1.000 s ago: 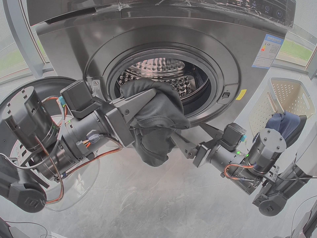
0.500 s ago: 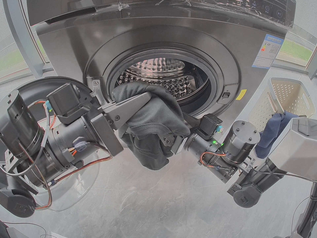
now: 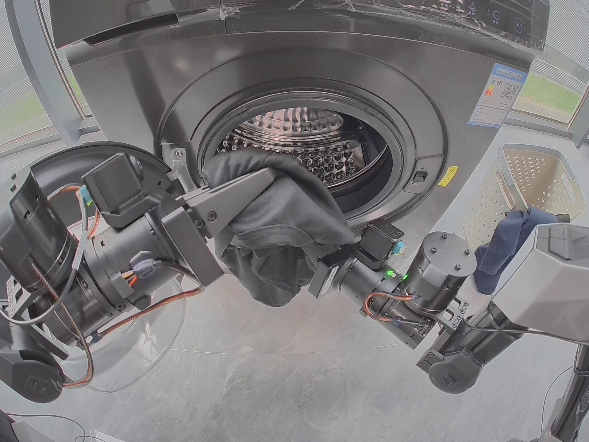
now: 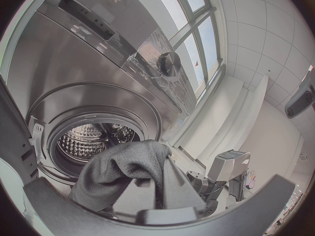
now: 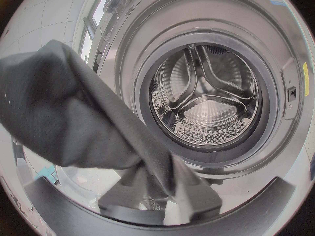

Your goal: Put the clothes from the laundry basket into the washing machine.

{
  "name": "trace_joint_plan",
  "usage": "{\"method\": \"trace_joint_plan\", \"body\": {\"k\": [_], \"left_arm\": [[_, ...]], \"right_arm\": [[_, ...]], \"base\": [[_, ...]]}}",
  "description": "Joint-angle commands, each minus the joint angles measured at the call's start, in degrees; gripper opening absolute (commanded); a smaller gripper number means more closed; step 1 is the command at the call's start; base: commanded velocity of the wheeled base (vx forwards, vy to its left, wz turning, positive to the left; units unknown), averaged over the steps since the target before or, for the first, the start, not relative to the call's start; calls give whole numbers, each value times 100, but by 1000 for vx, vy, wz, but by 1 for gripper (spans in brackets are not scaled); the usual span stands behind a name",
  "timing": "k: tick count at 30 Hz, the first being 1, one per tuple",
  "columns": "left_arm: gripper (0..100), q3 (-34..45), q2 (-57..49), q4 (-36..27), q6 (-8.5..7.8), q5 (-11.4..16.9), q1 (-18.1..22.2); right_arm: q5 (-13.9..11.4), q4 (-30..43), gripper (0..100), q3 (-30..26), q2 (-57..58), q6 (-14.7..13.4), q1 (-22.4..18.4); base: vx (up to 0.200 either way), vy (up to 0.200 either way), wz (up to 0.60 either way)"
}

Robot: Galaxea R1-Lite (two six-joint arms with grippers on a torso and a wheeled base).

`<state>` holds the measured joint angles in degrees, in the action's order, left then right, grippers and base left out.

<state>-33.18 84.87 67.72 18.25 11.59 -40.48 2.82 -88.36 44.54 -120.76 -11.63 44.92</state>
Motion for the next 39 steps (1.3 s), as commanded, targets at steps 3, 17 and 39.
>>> {"method": "trace_joint_plan", "body": {"k": [3, 17, 39], "left_arm": [[0, -57, 47, -13, 3, -17, 32], [100, 22, 355, -66, 100, -43, 621], [100, 1016, 821, 22, 126, -175, 454]], "right_arm": [[26, 3, 0, -403, 404, 3, 25], [26, 3, 0, -1809, 2013, 20, -142], [123, 38, 0, -1747, 2259, 20, -89]], "base": [[0, 0, 0], [0, 0, 0], [0, 0, 0]]}}
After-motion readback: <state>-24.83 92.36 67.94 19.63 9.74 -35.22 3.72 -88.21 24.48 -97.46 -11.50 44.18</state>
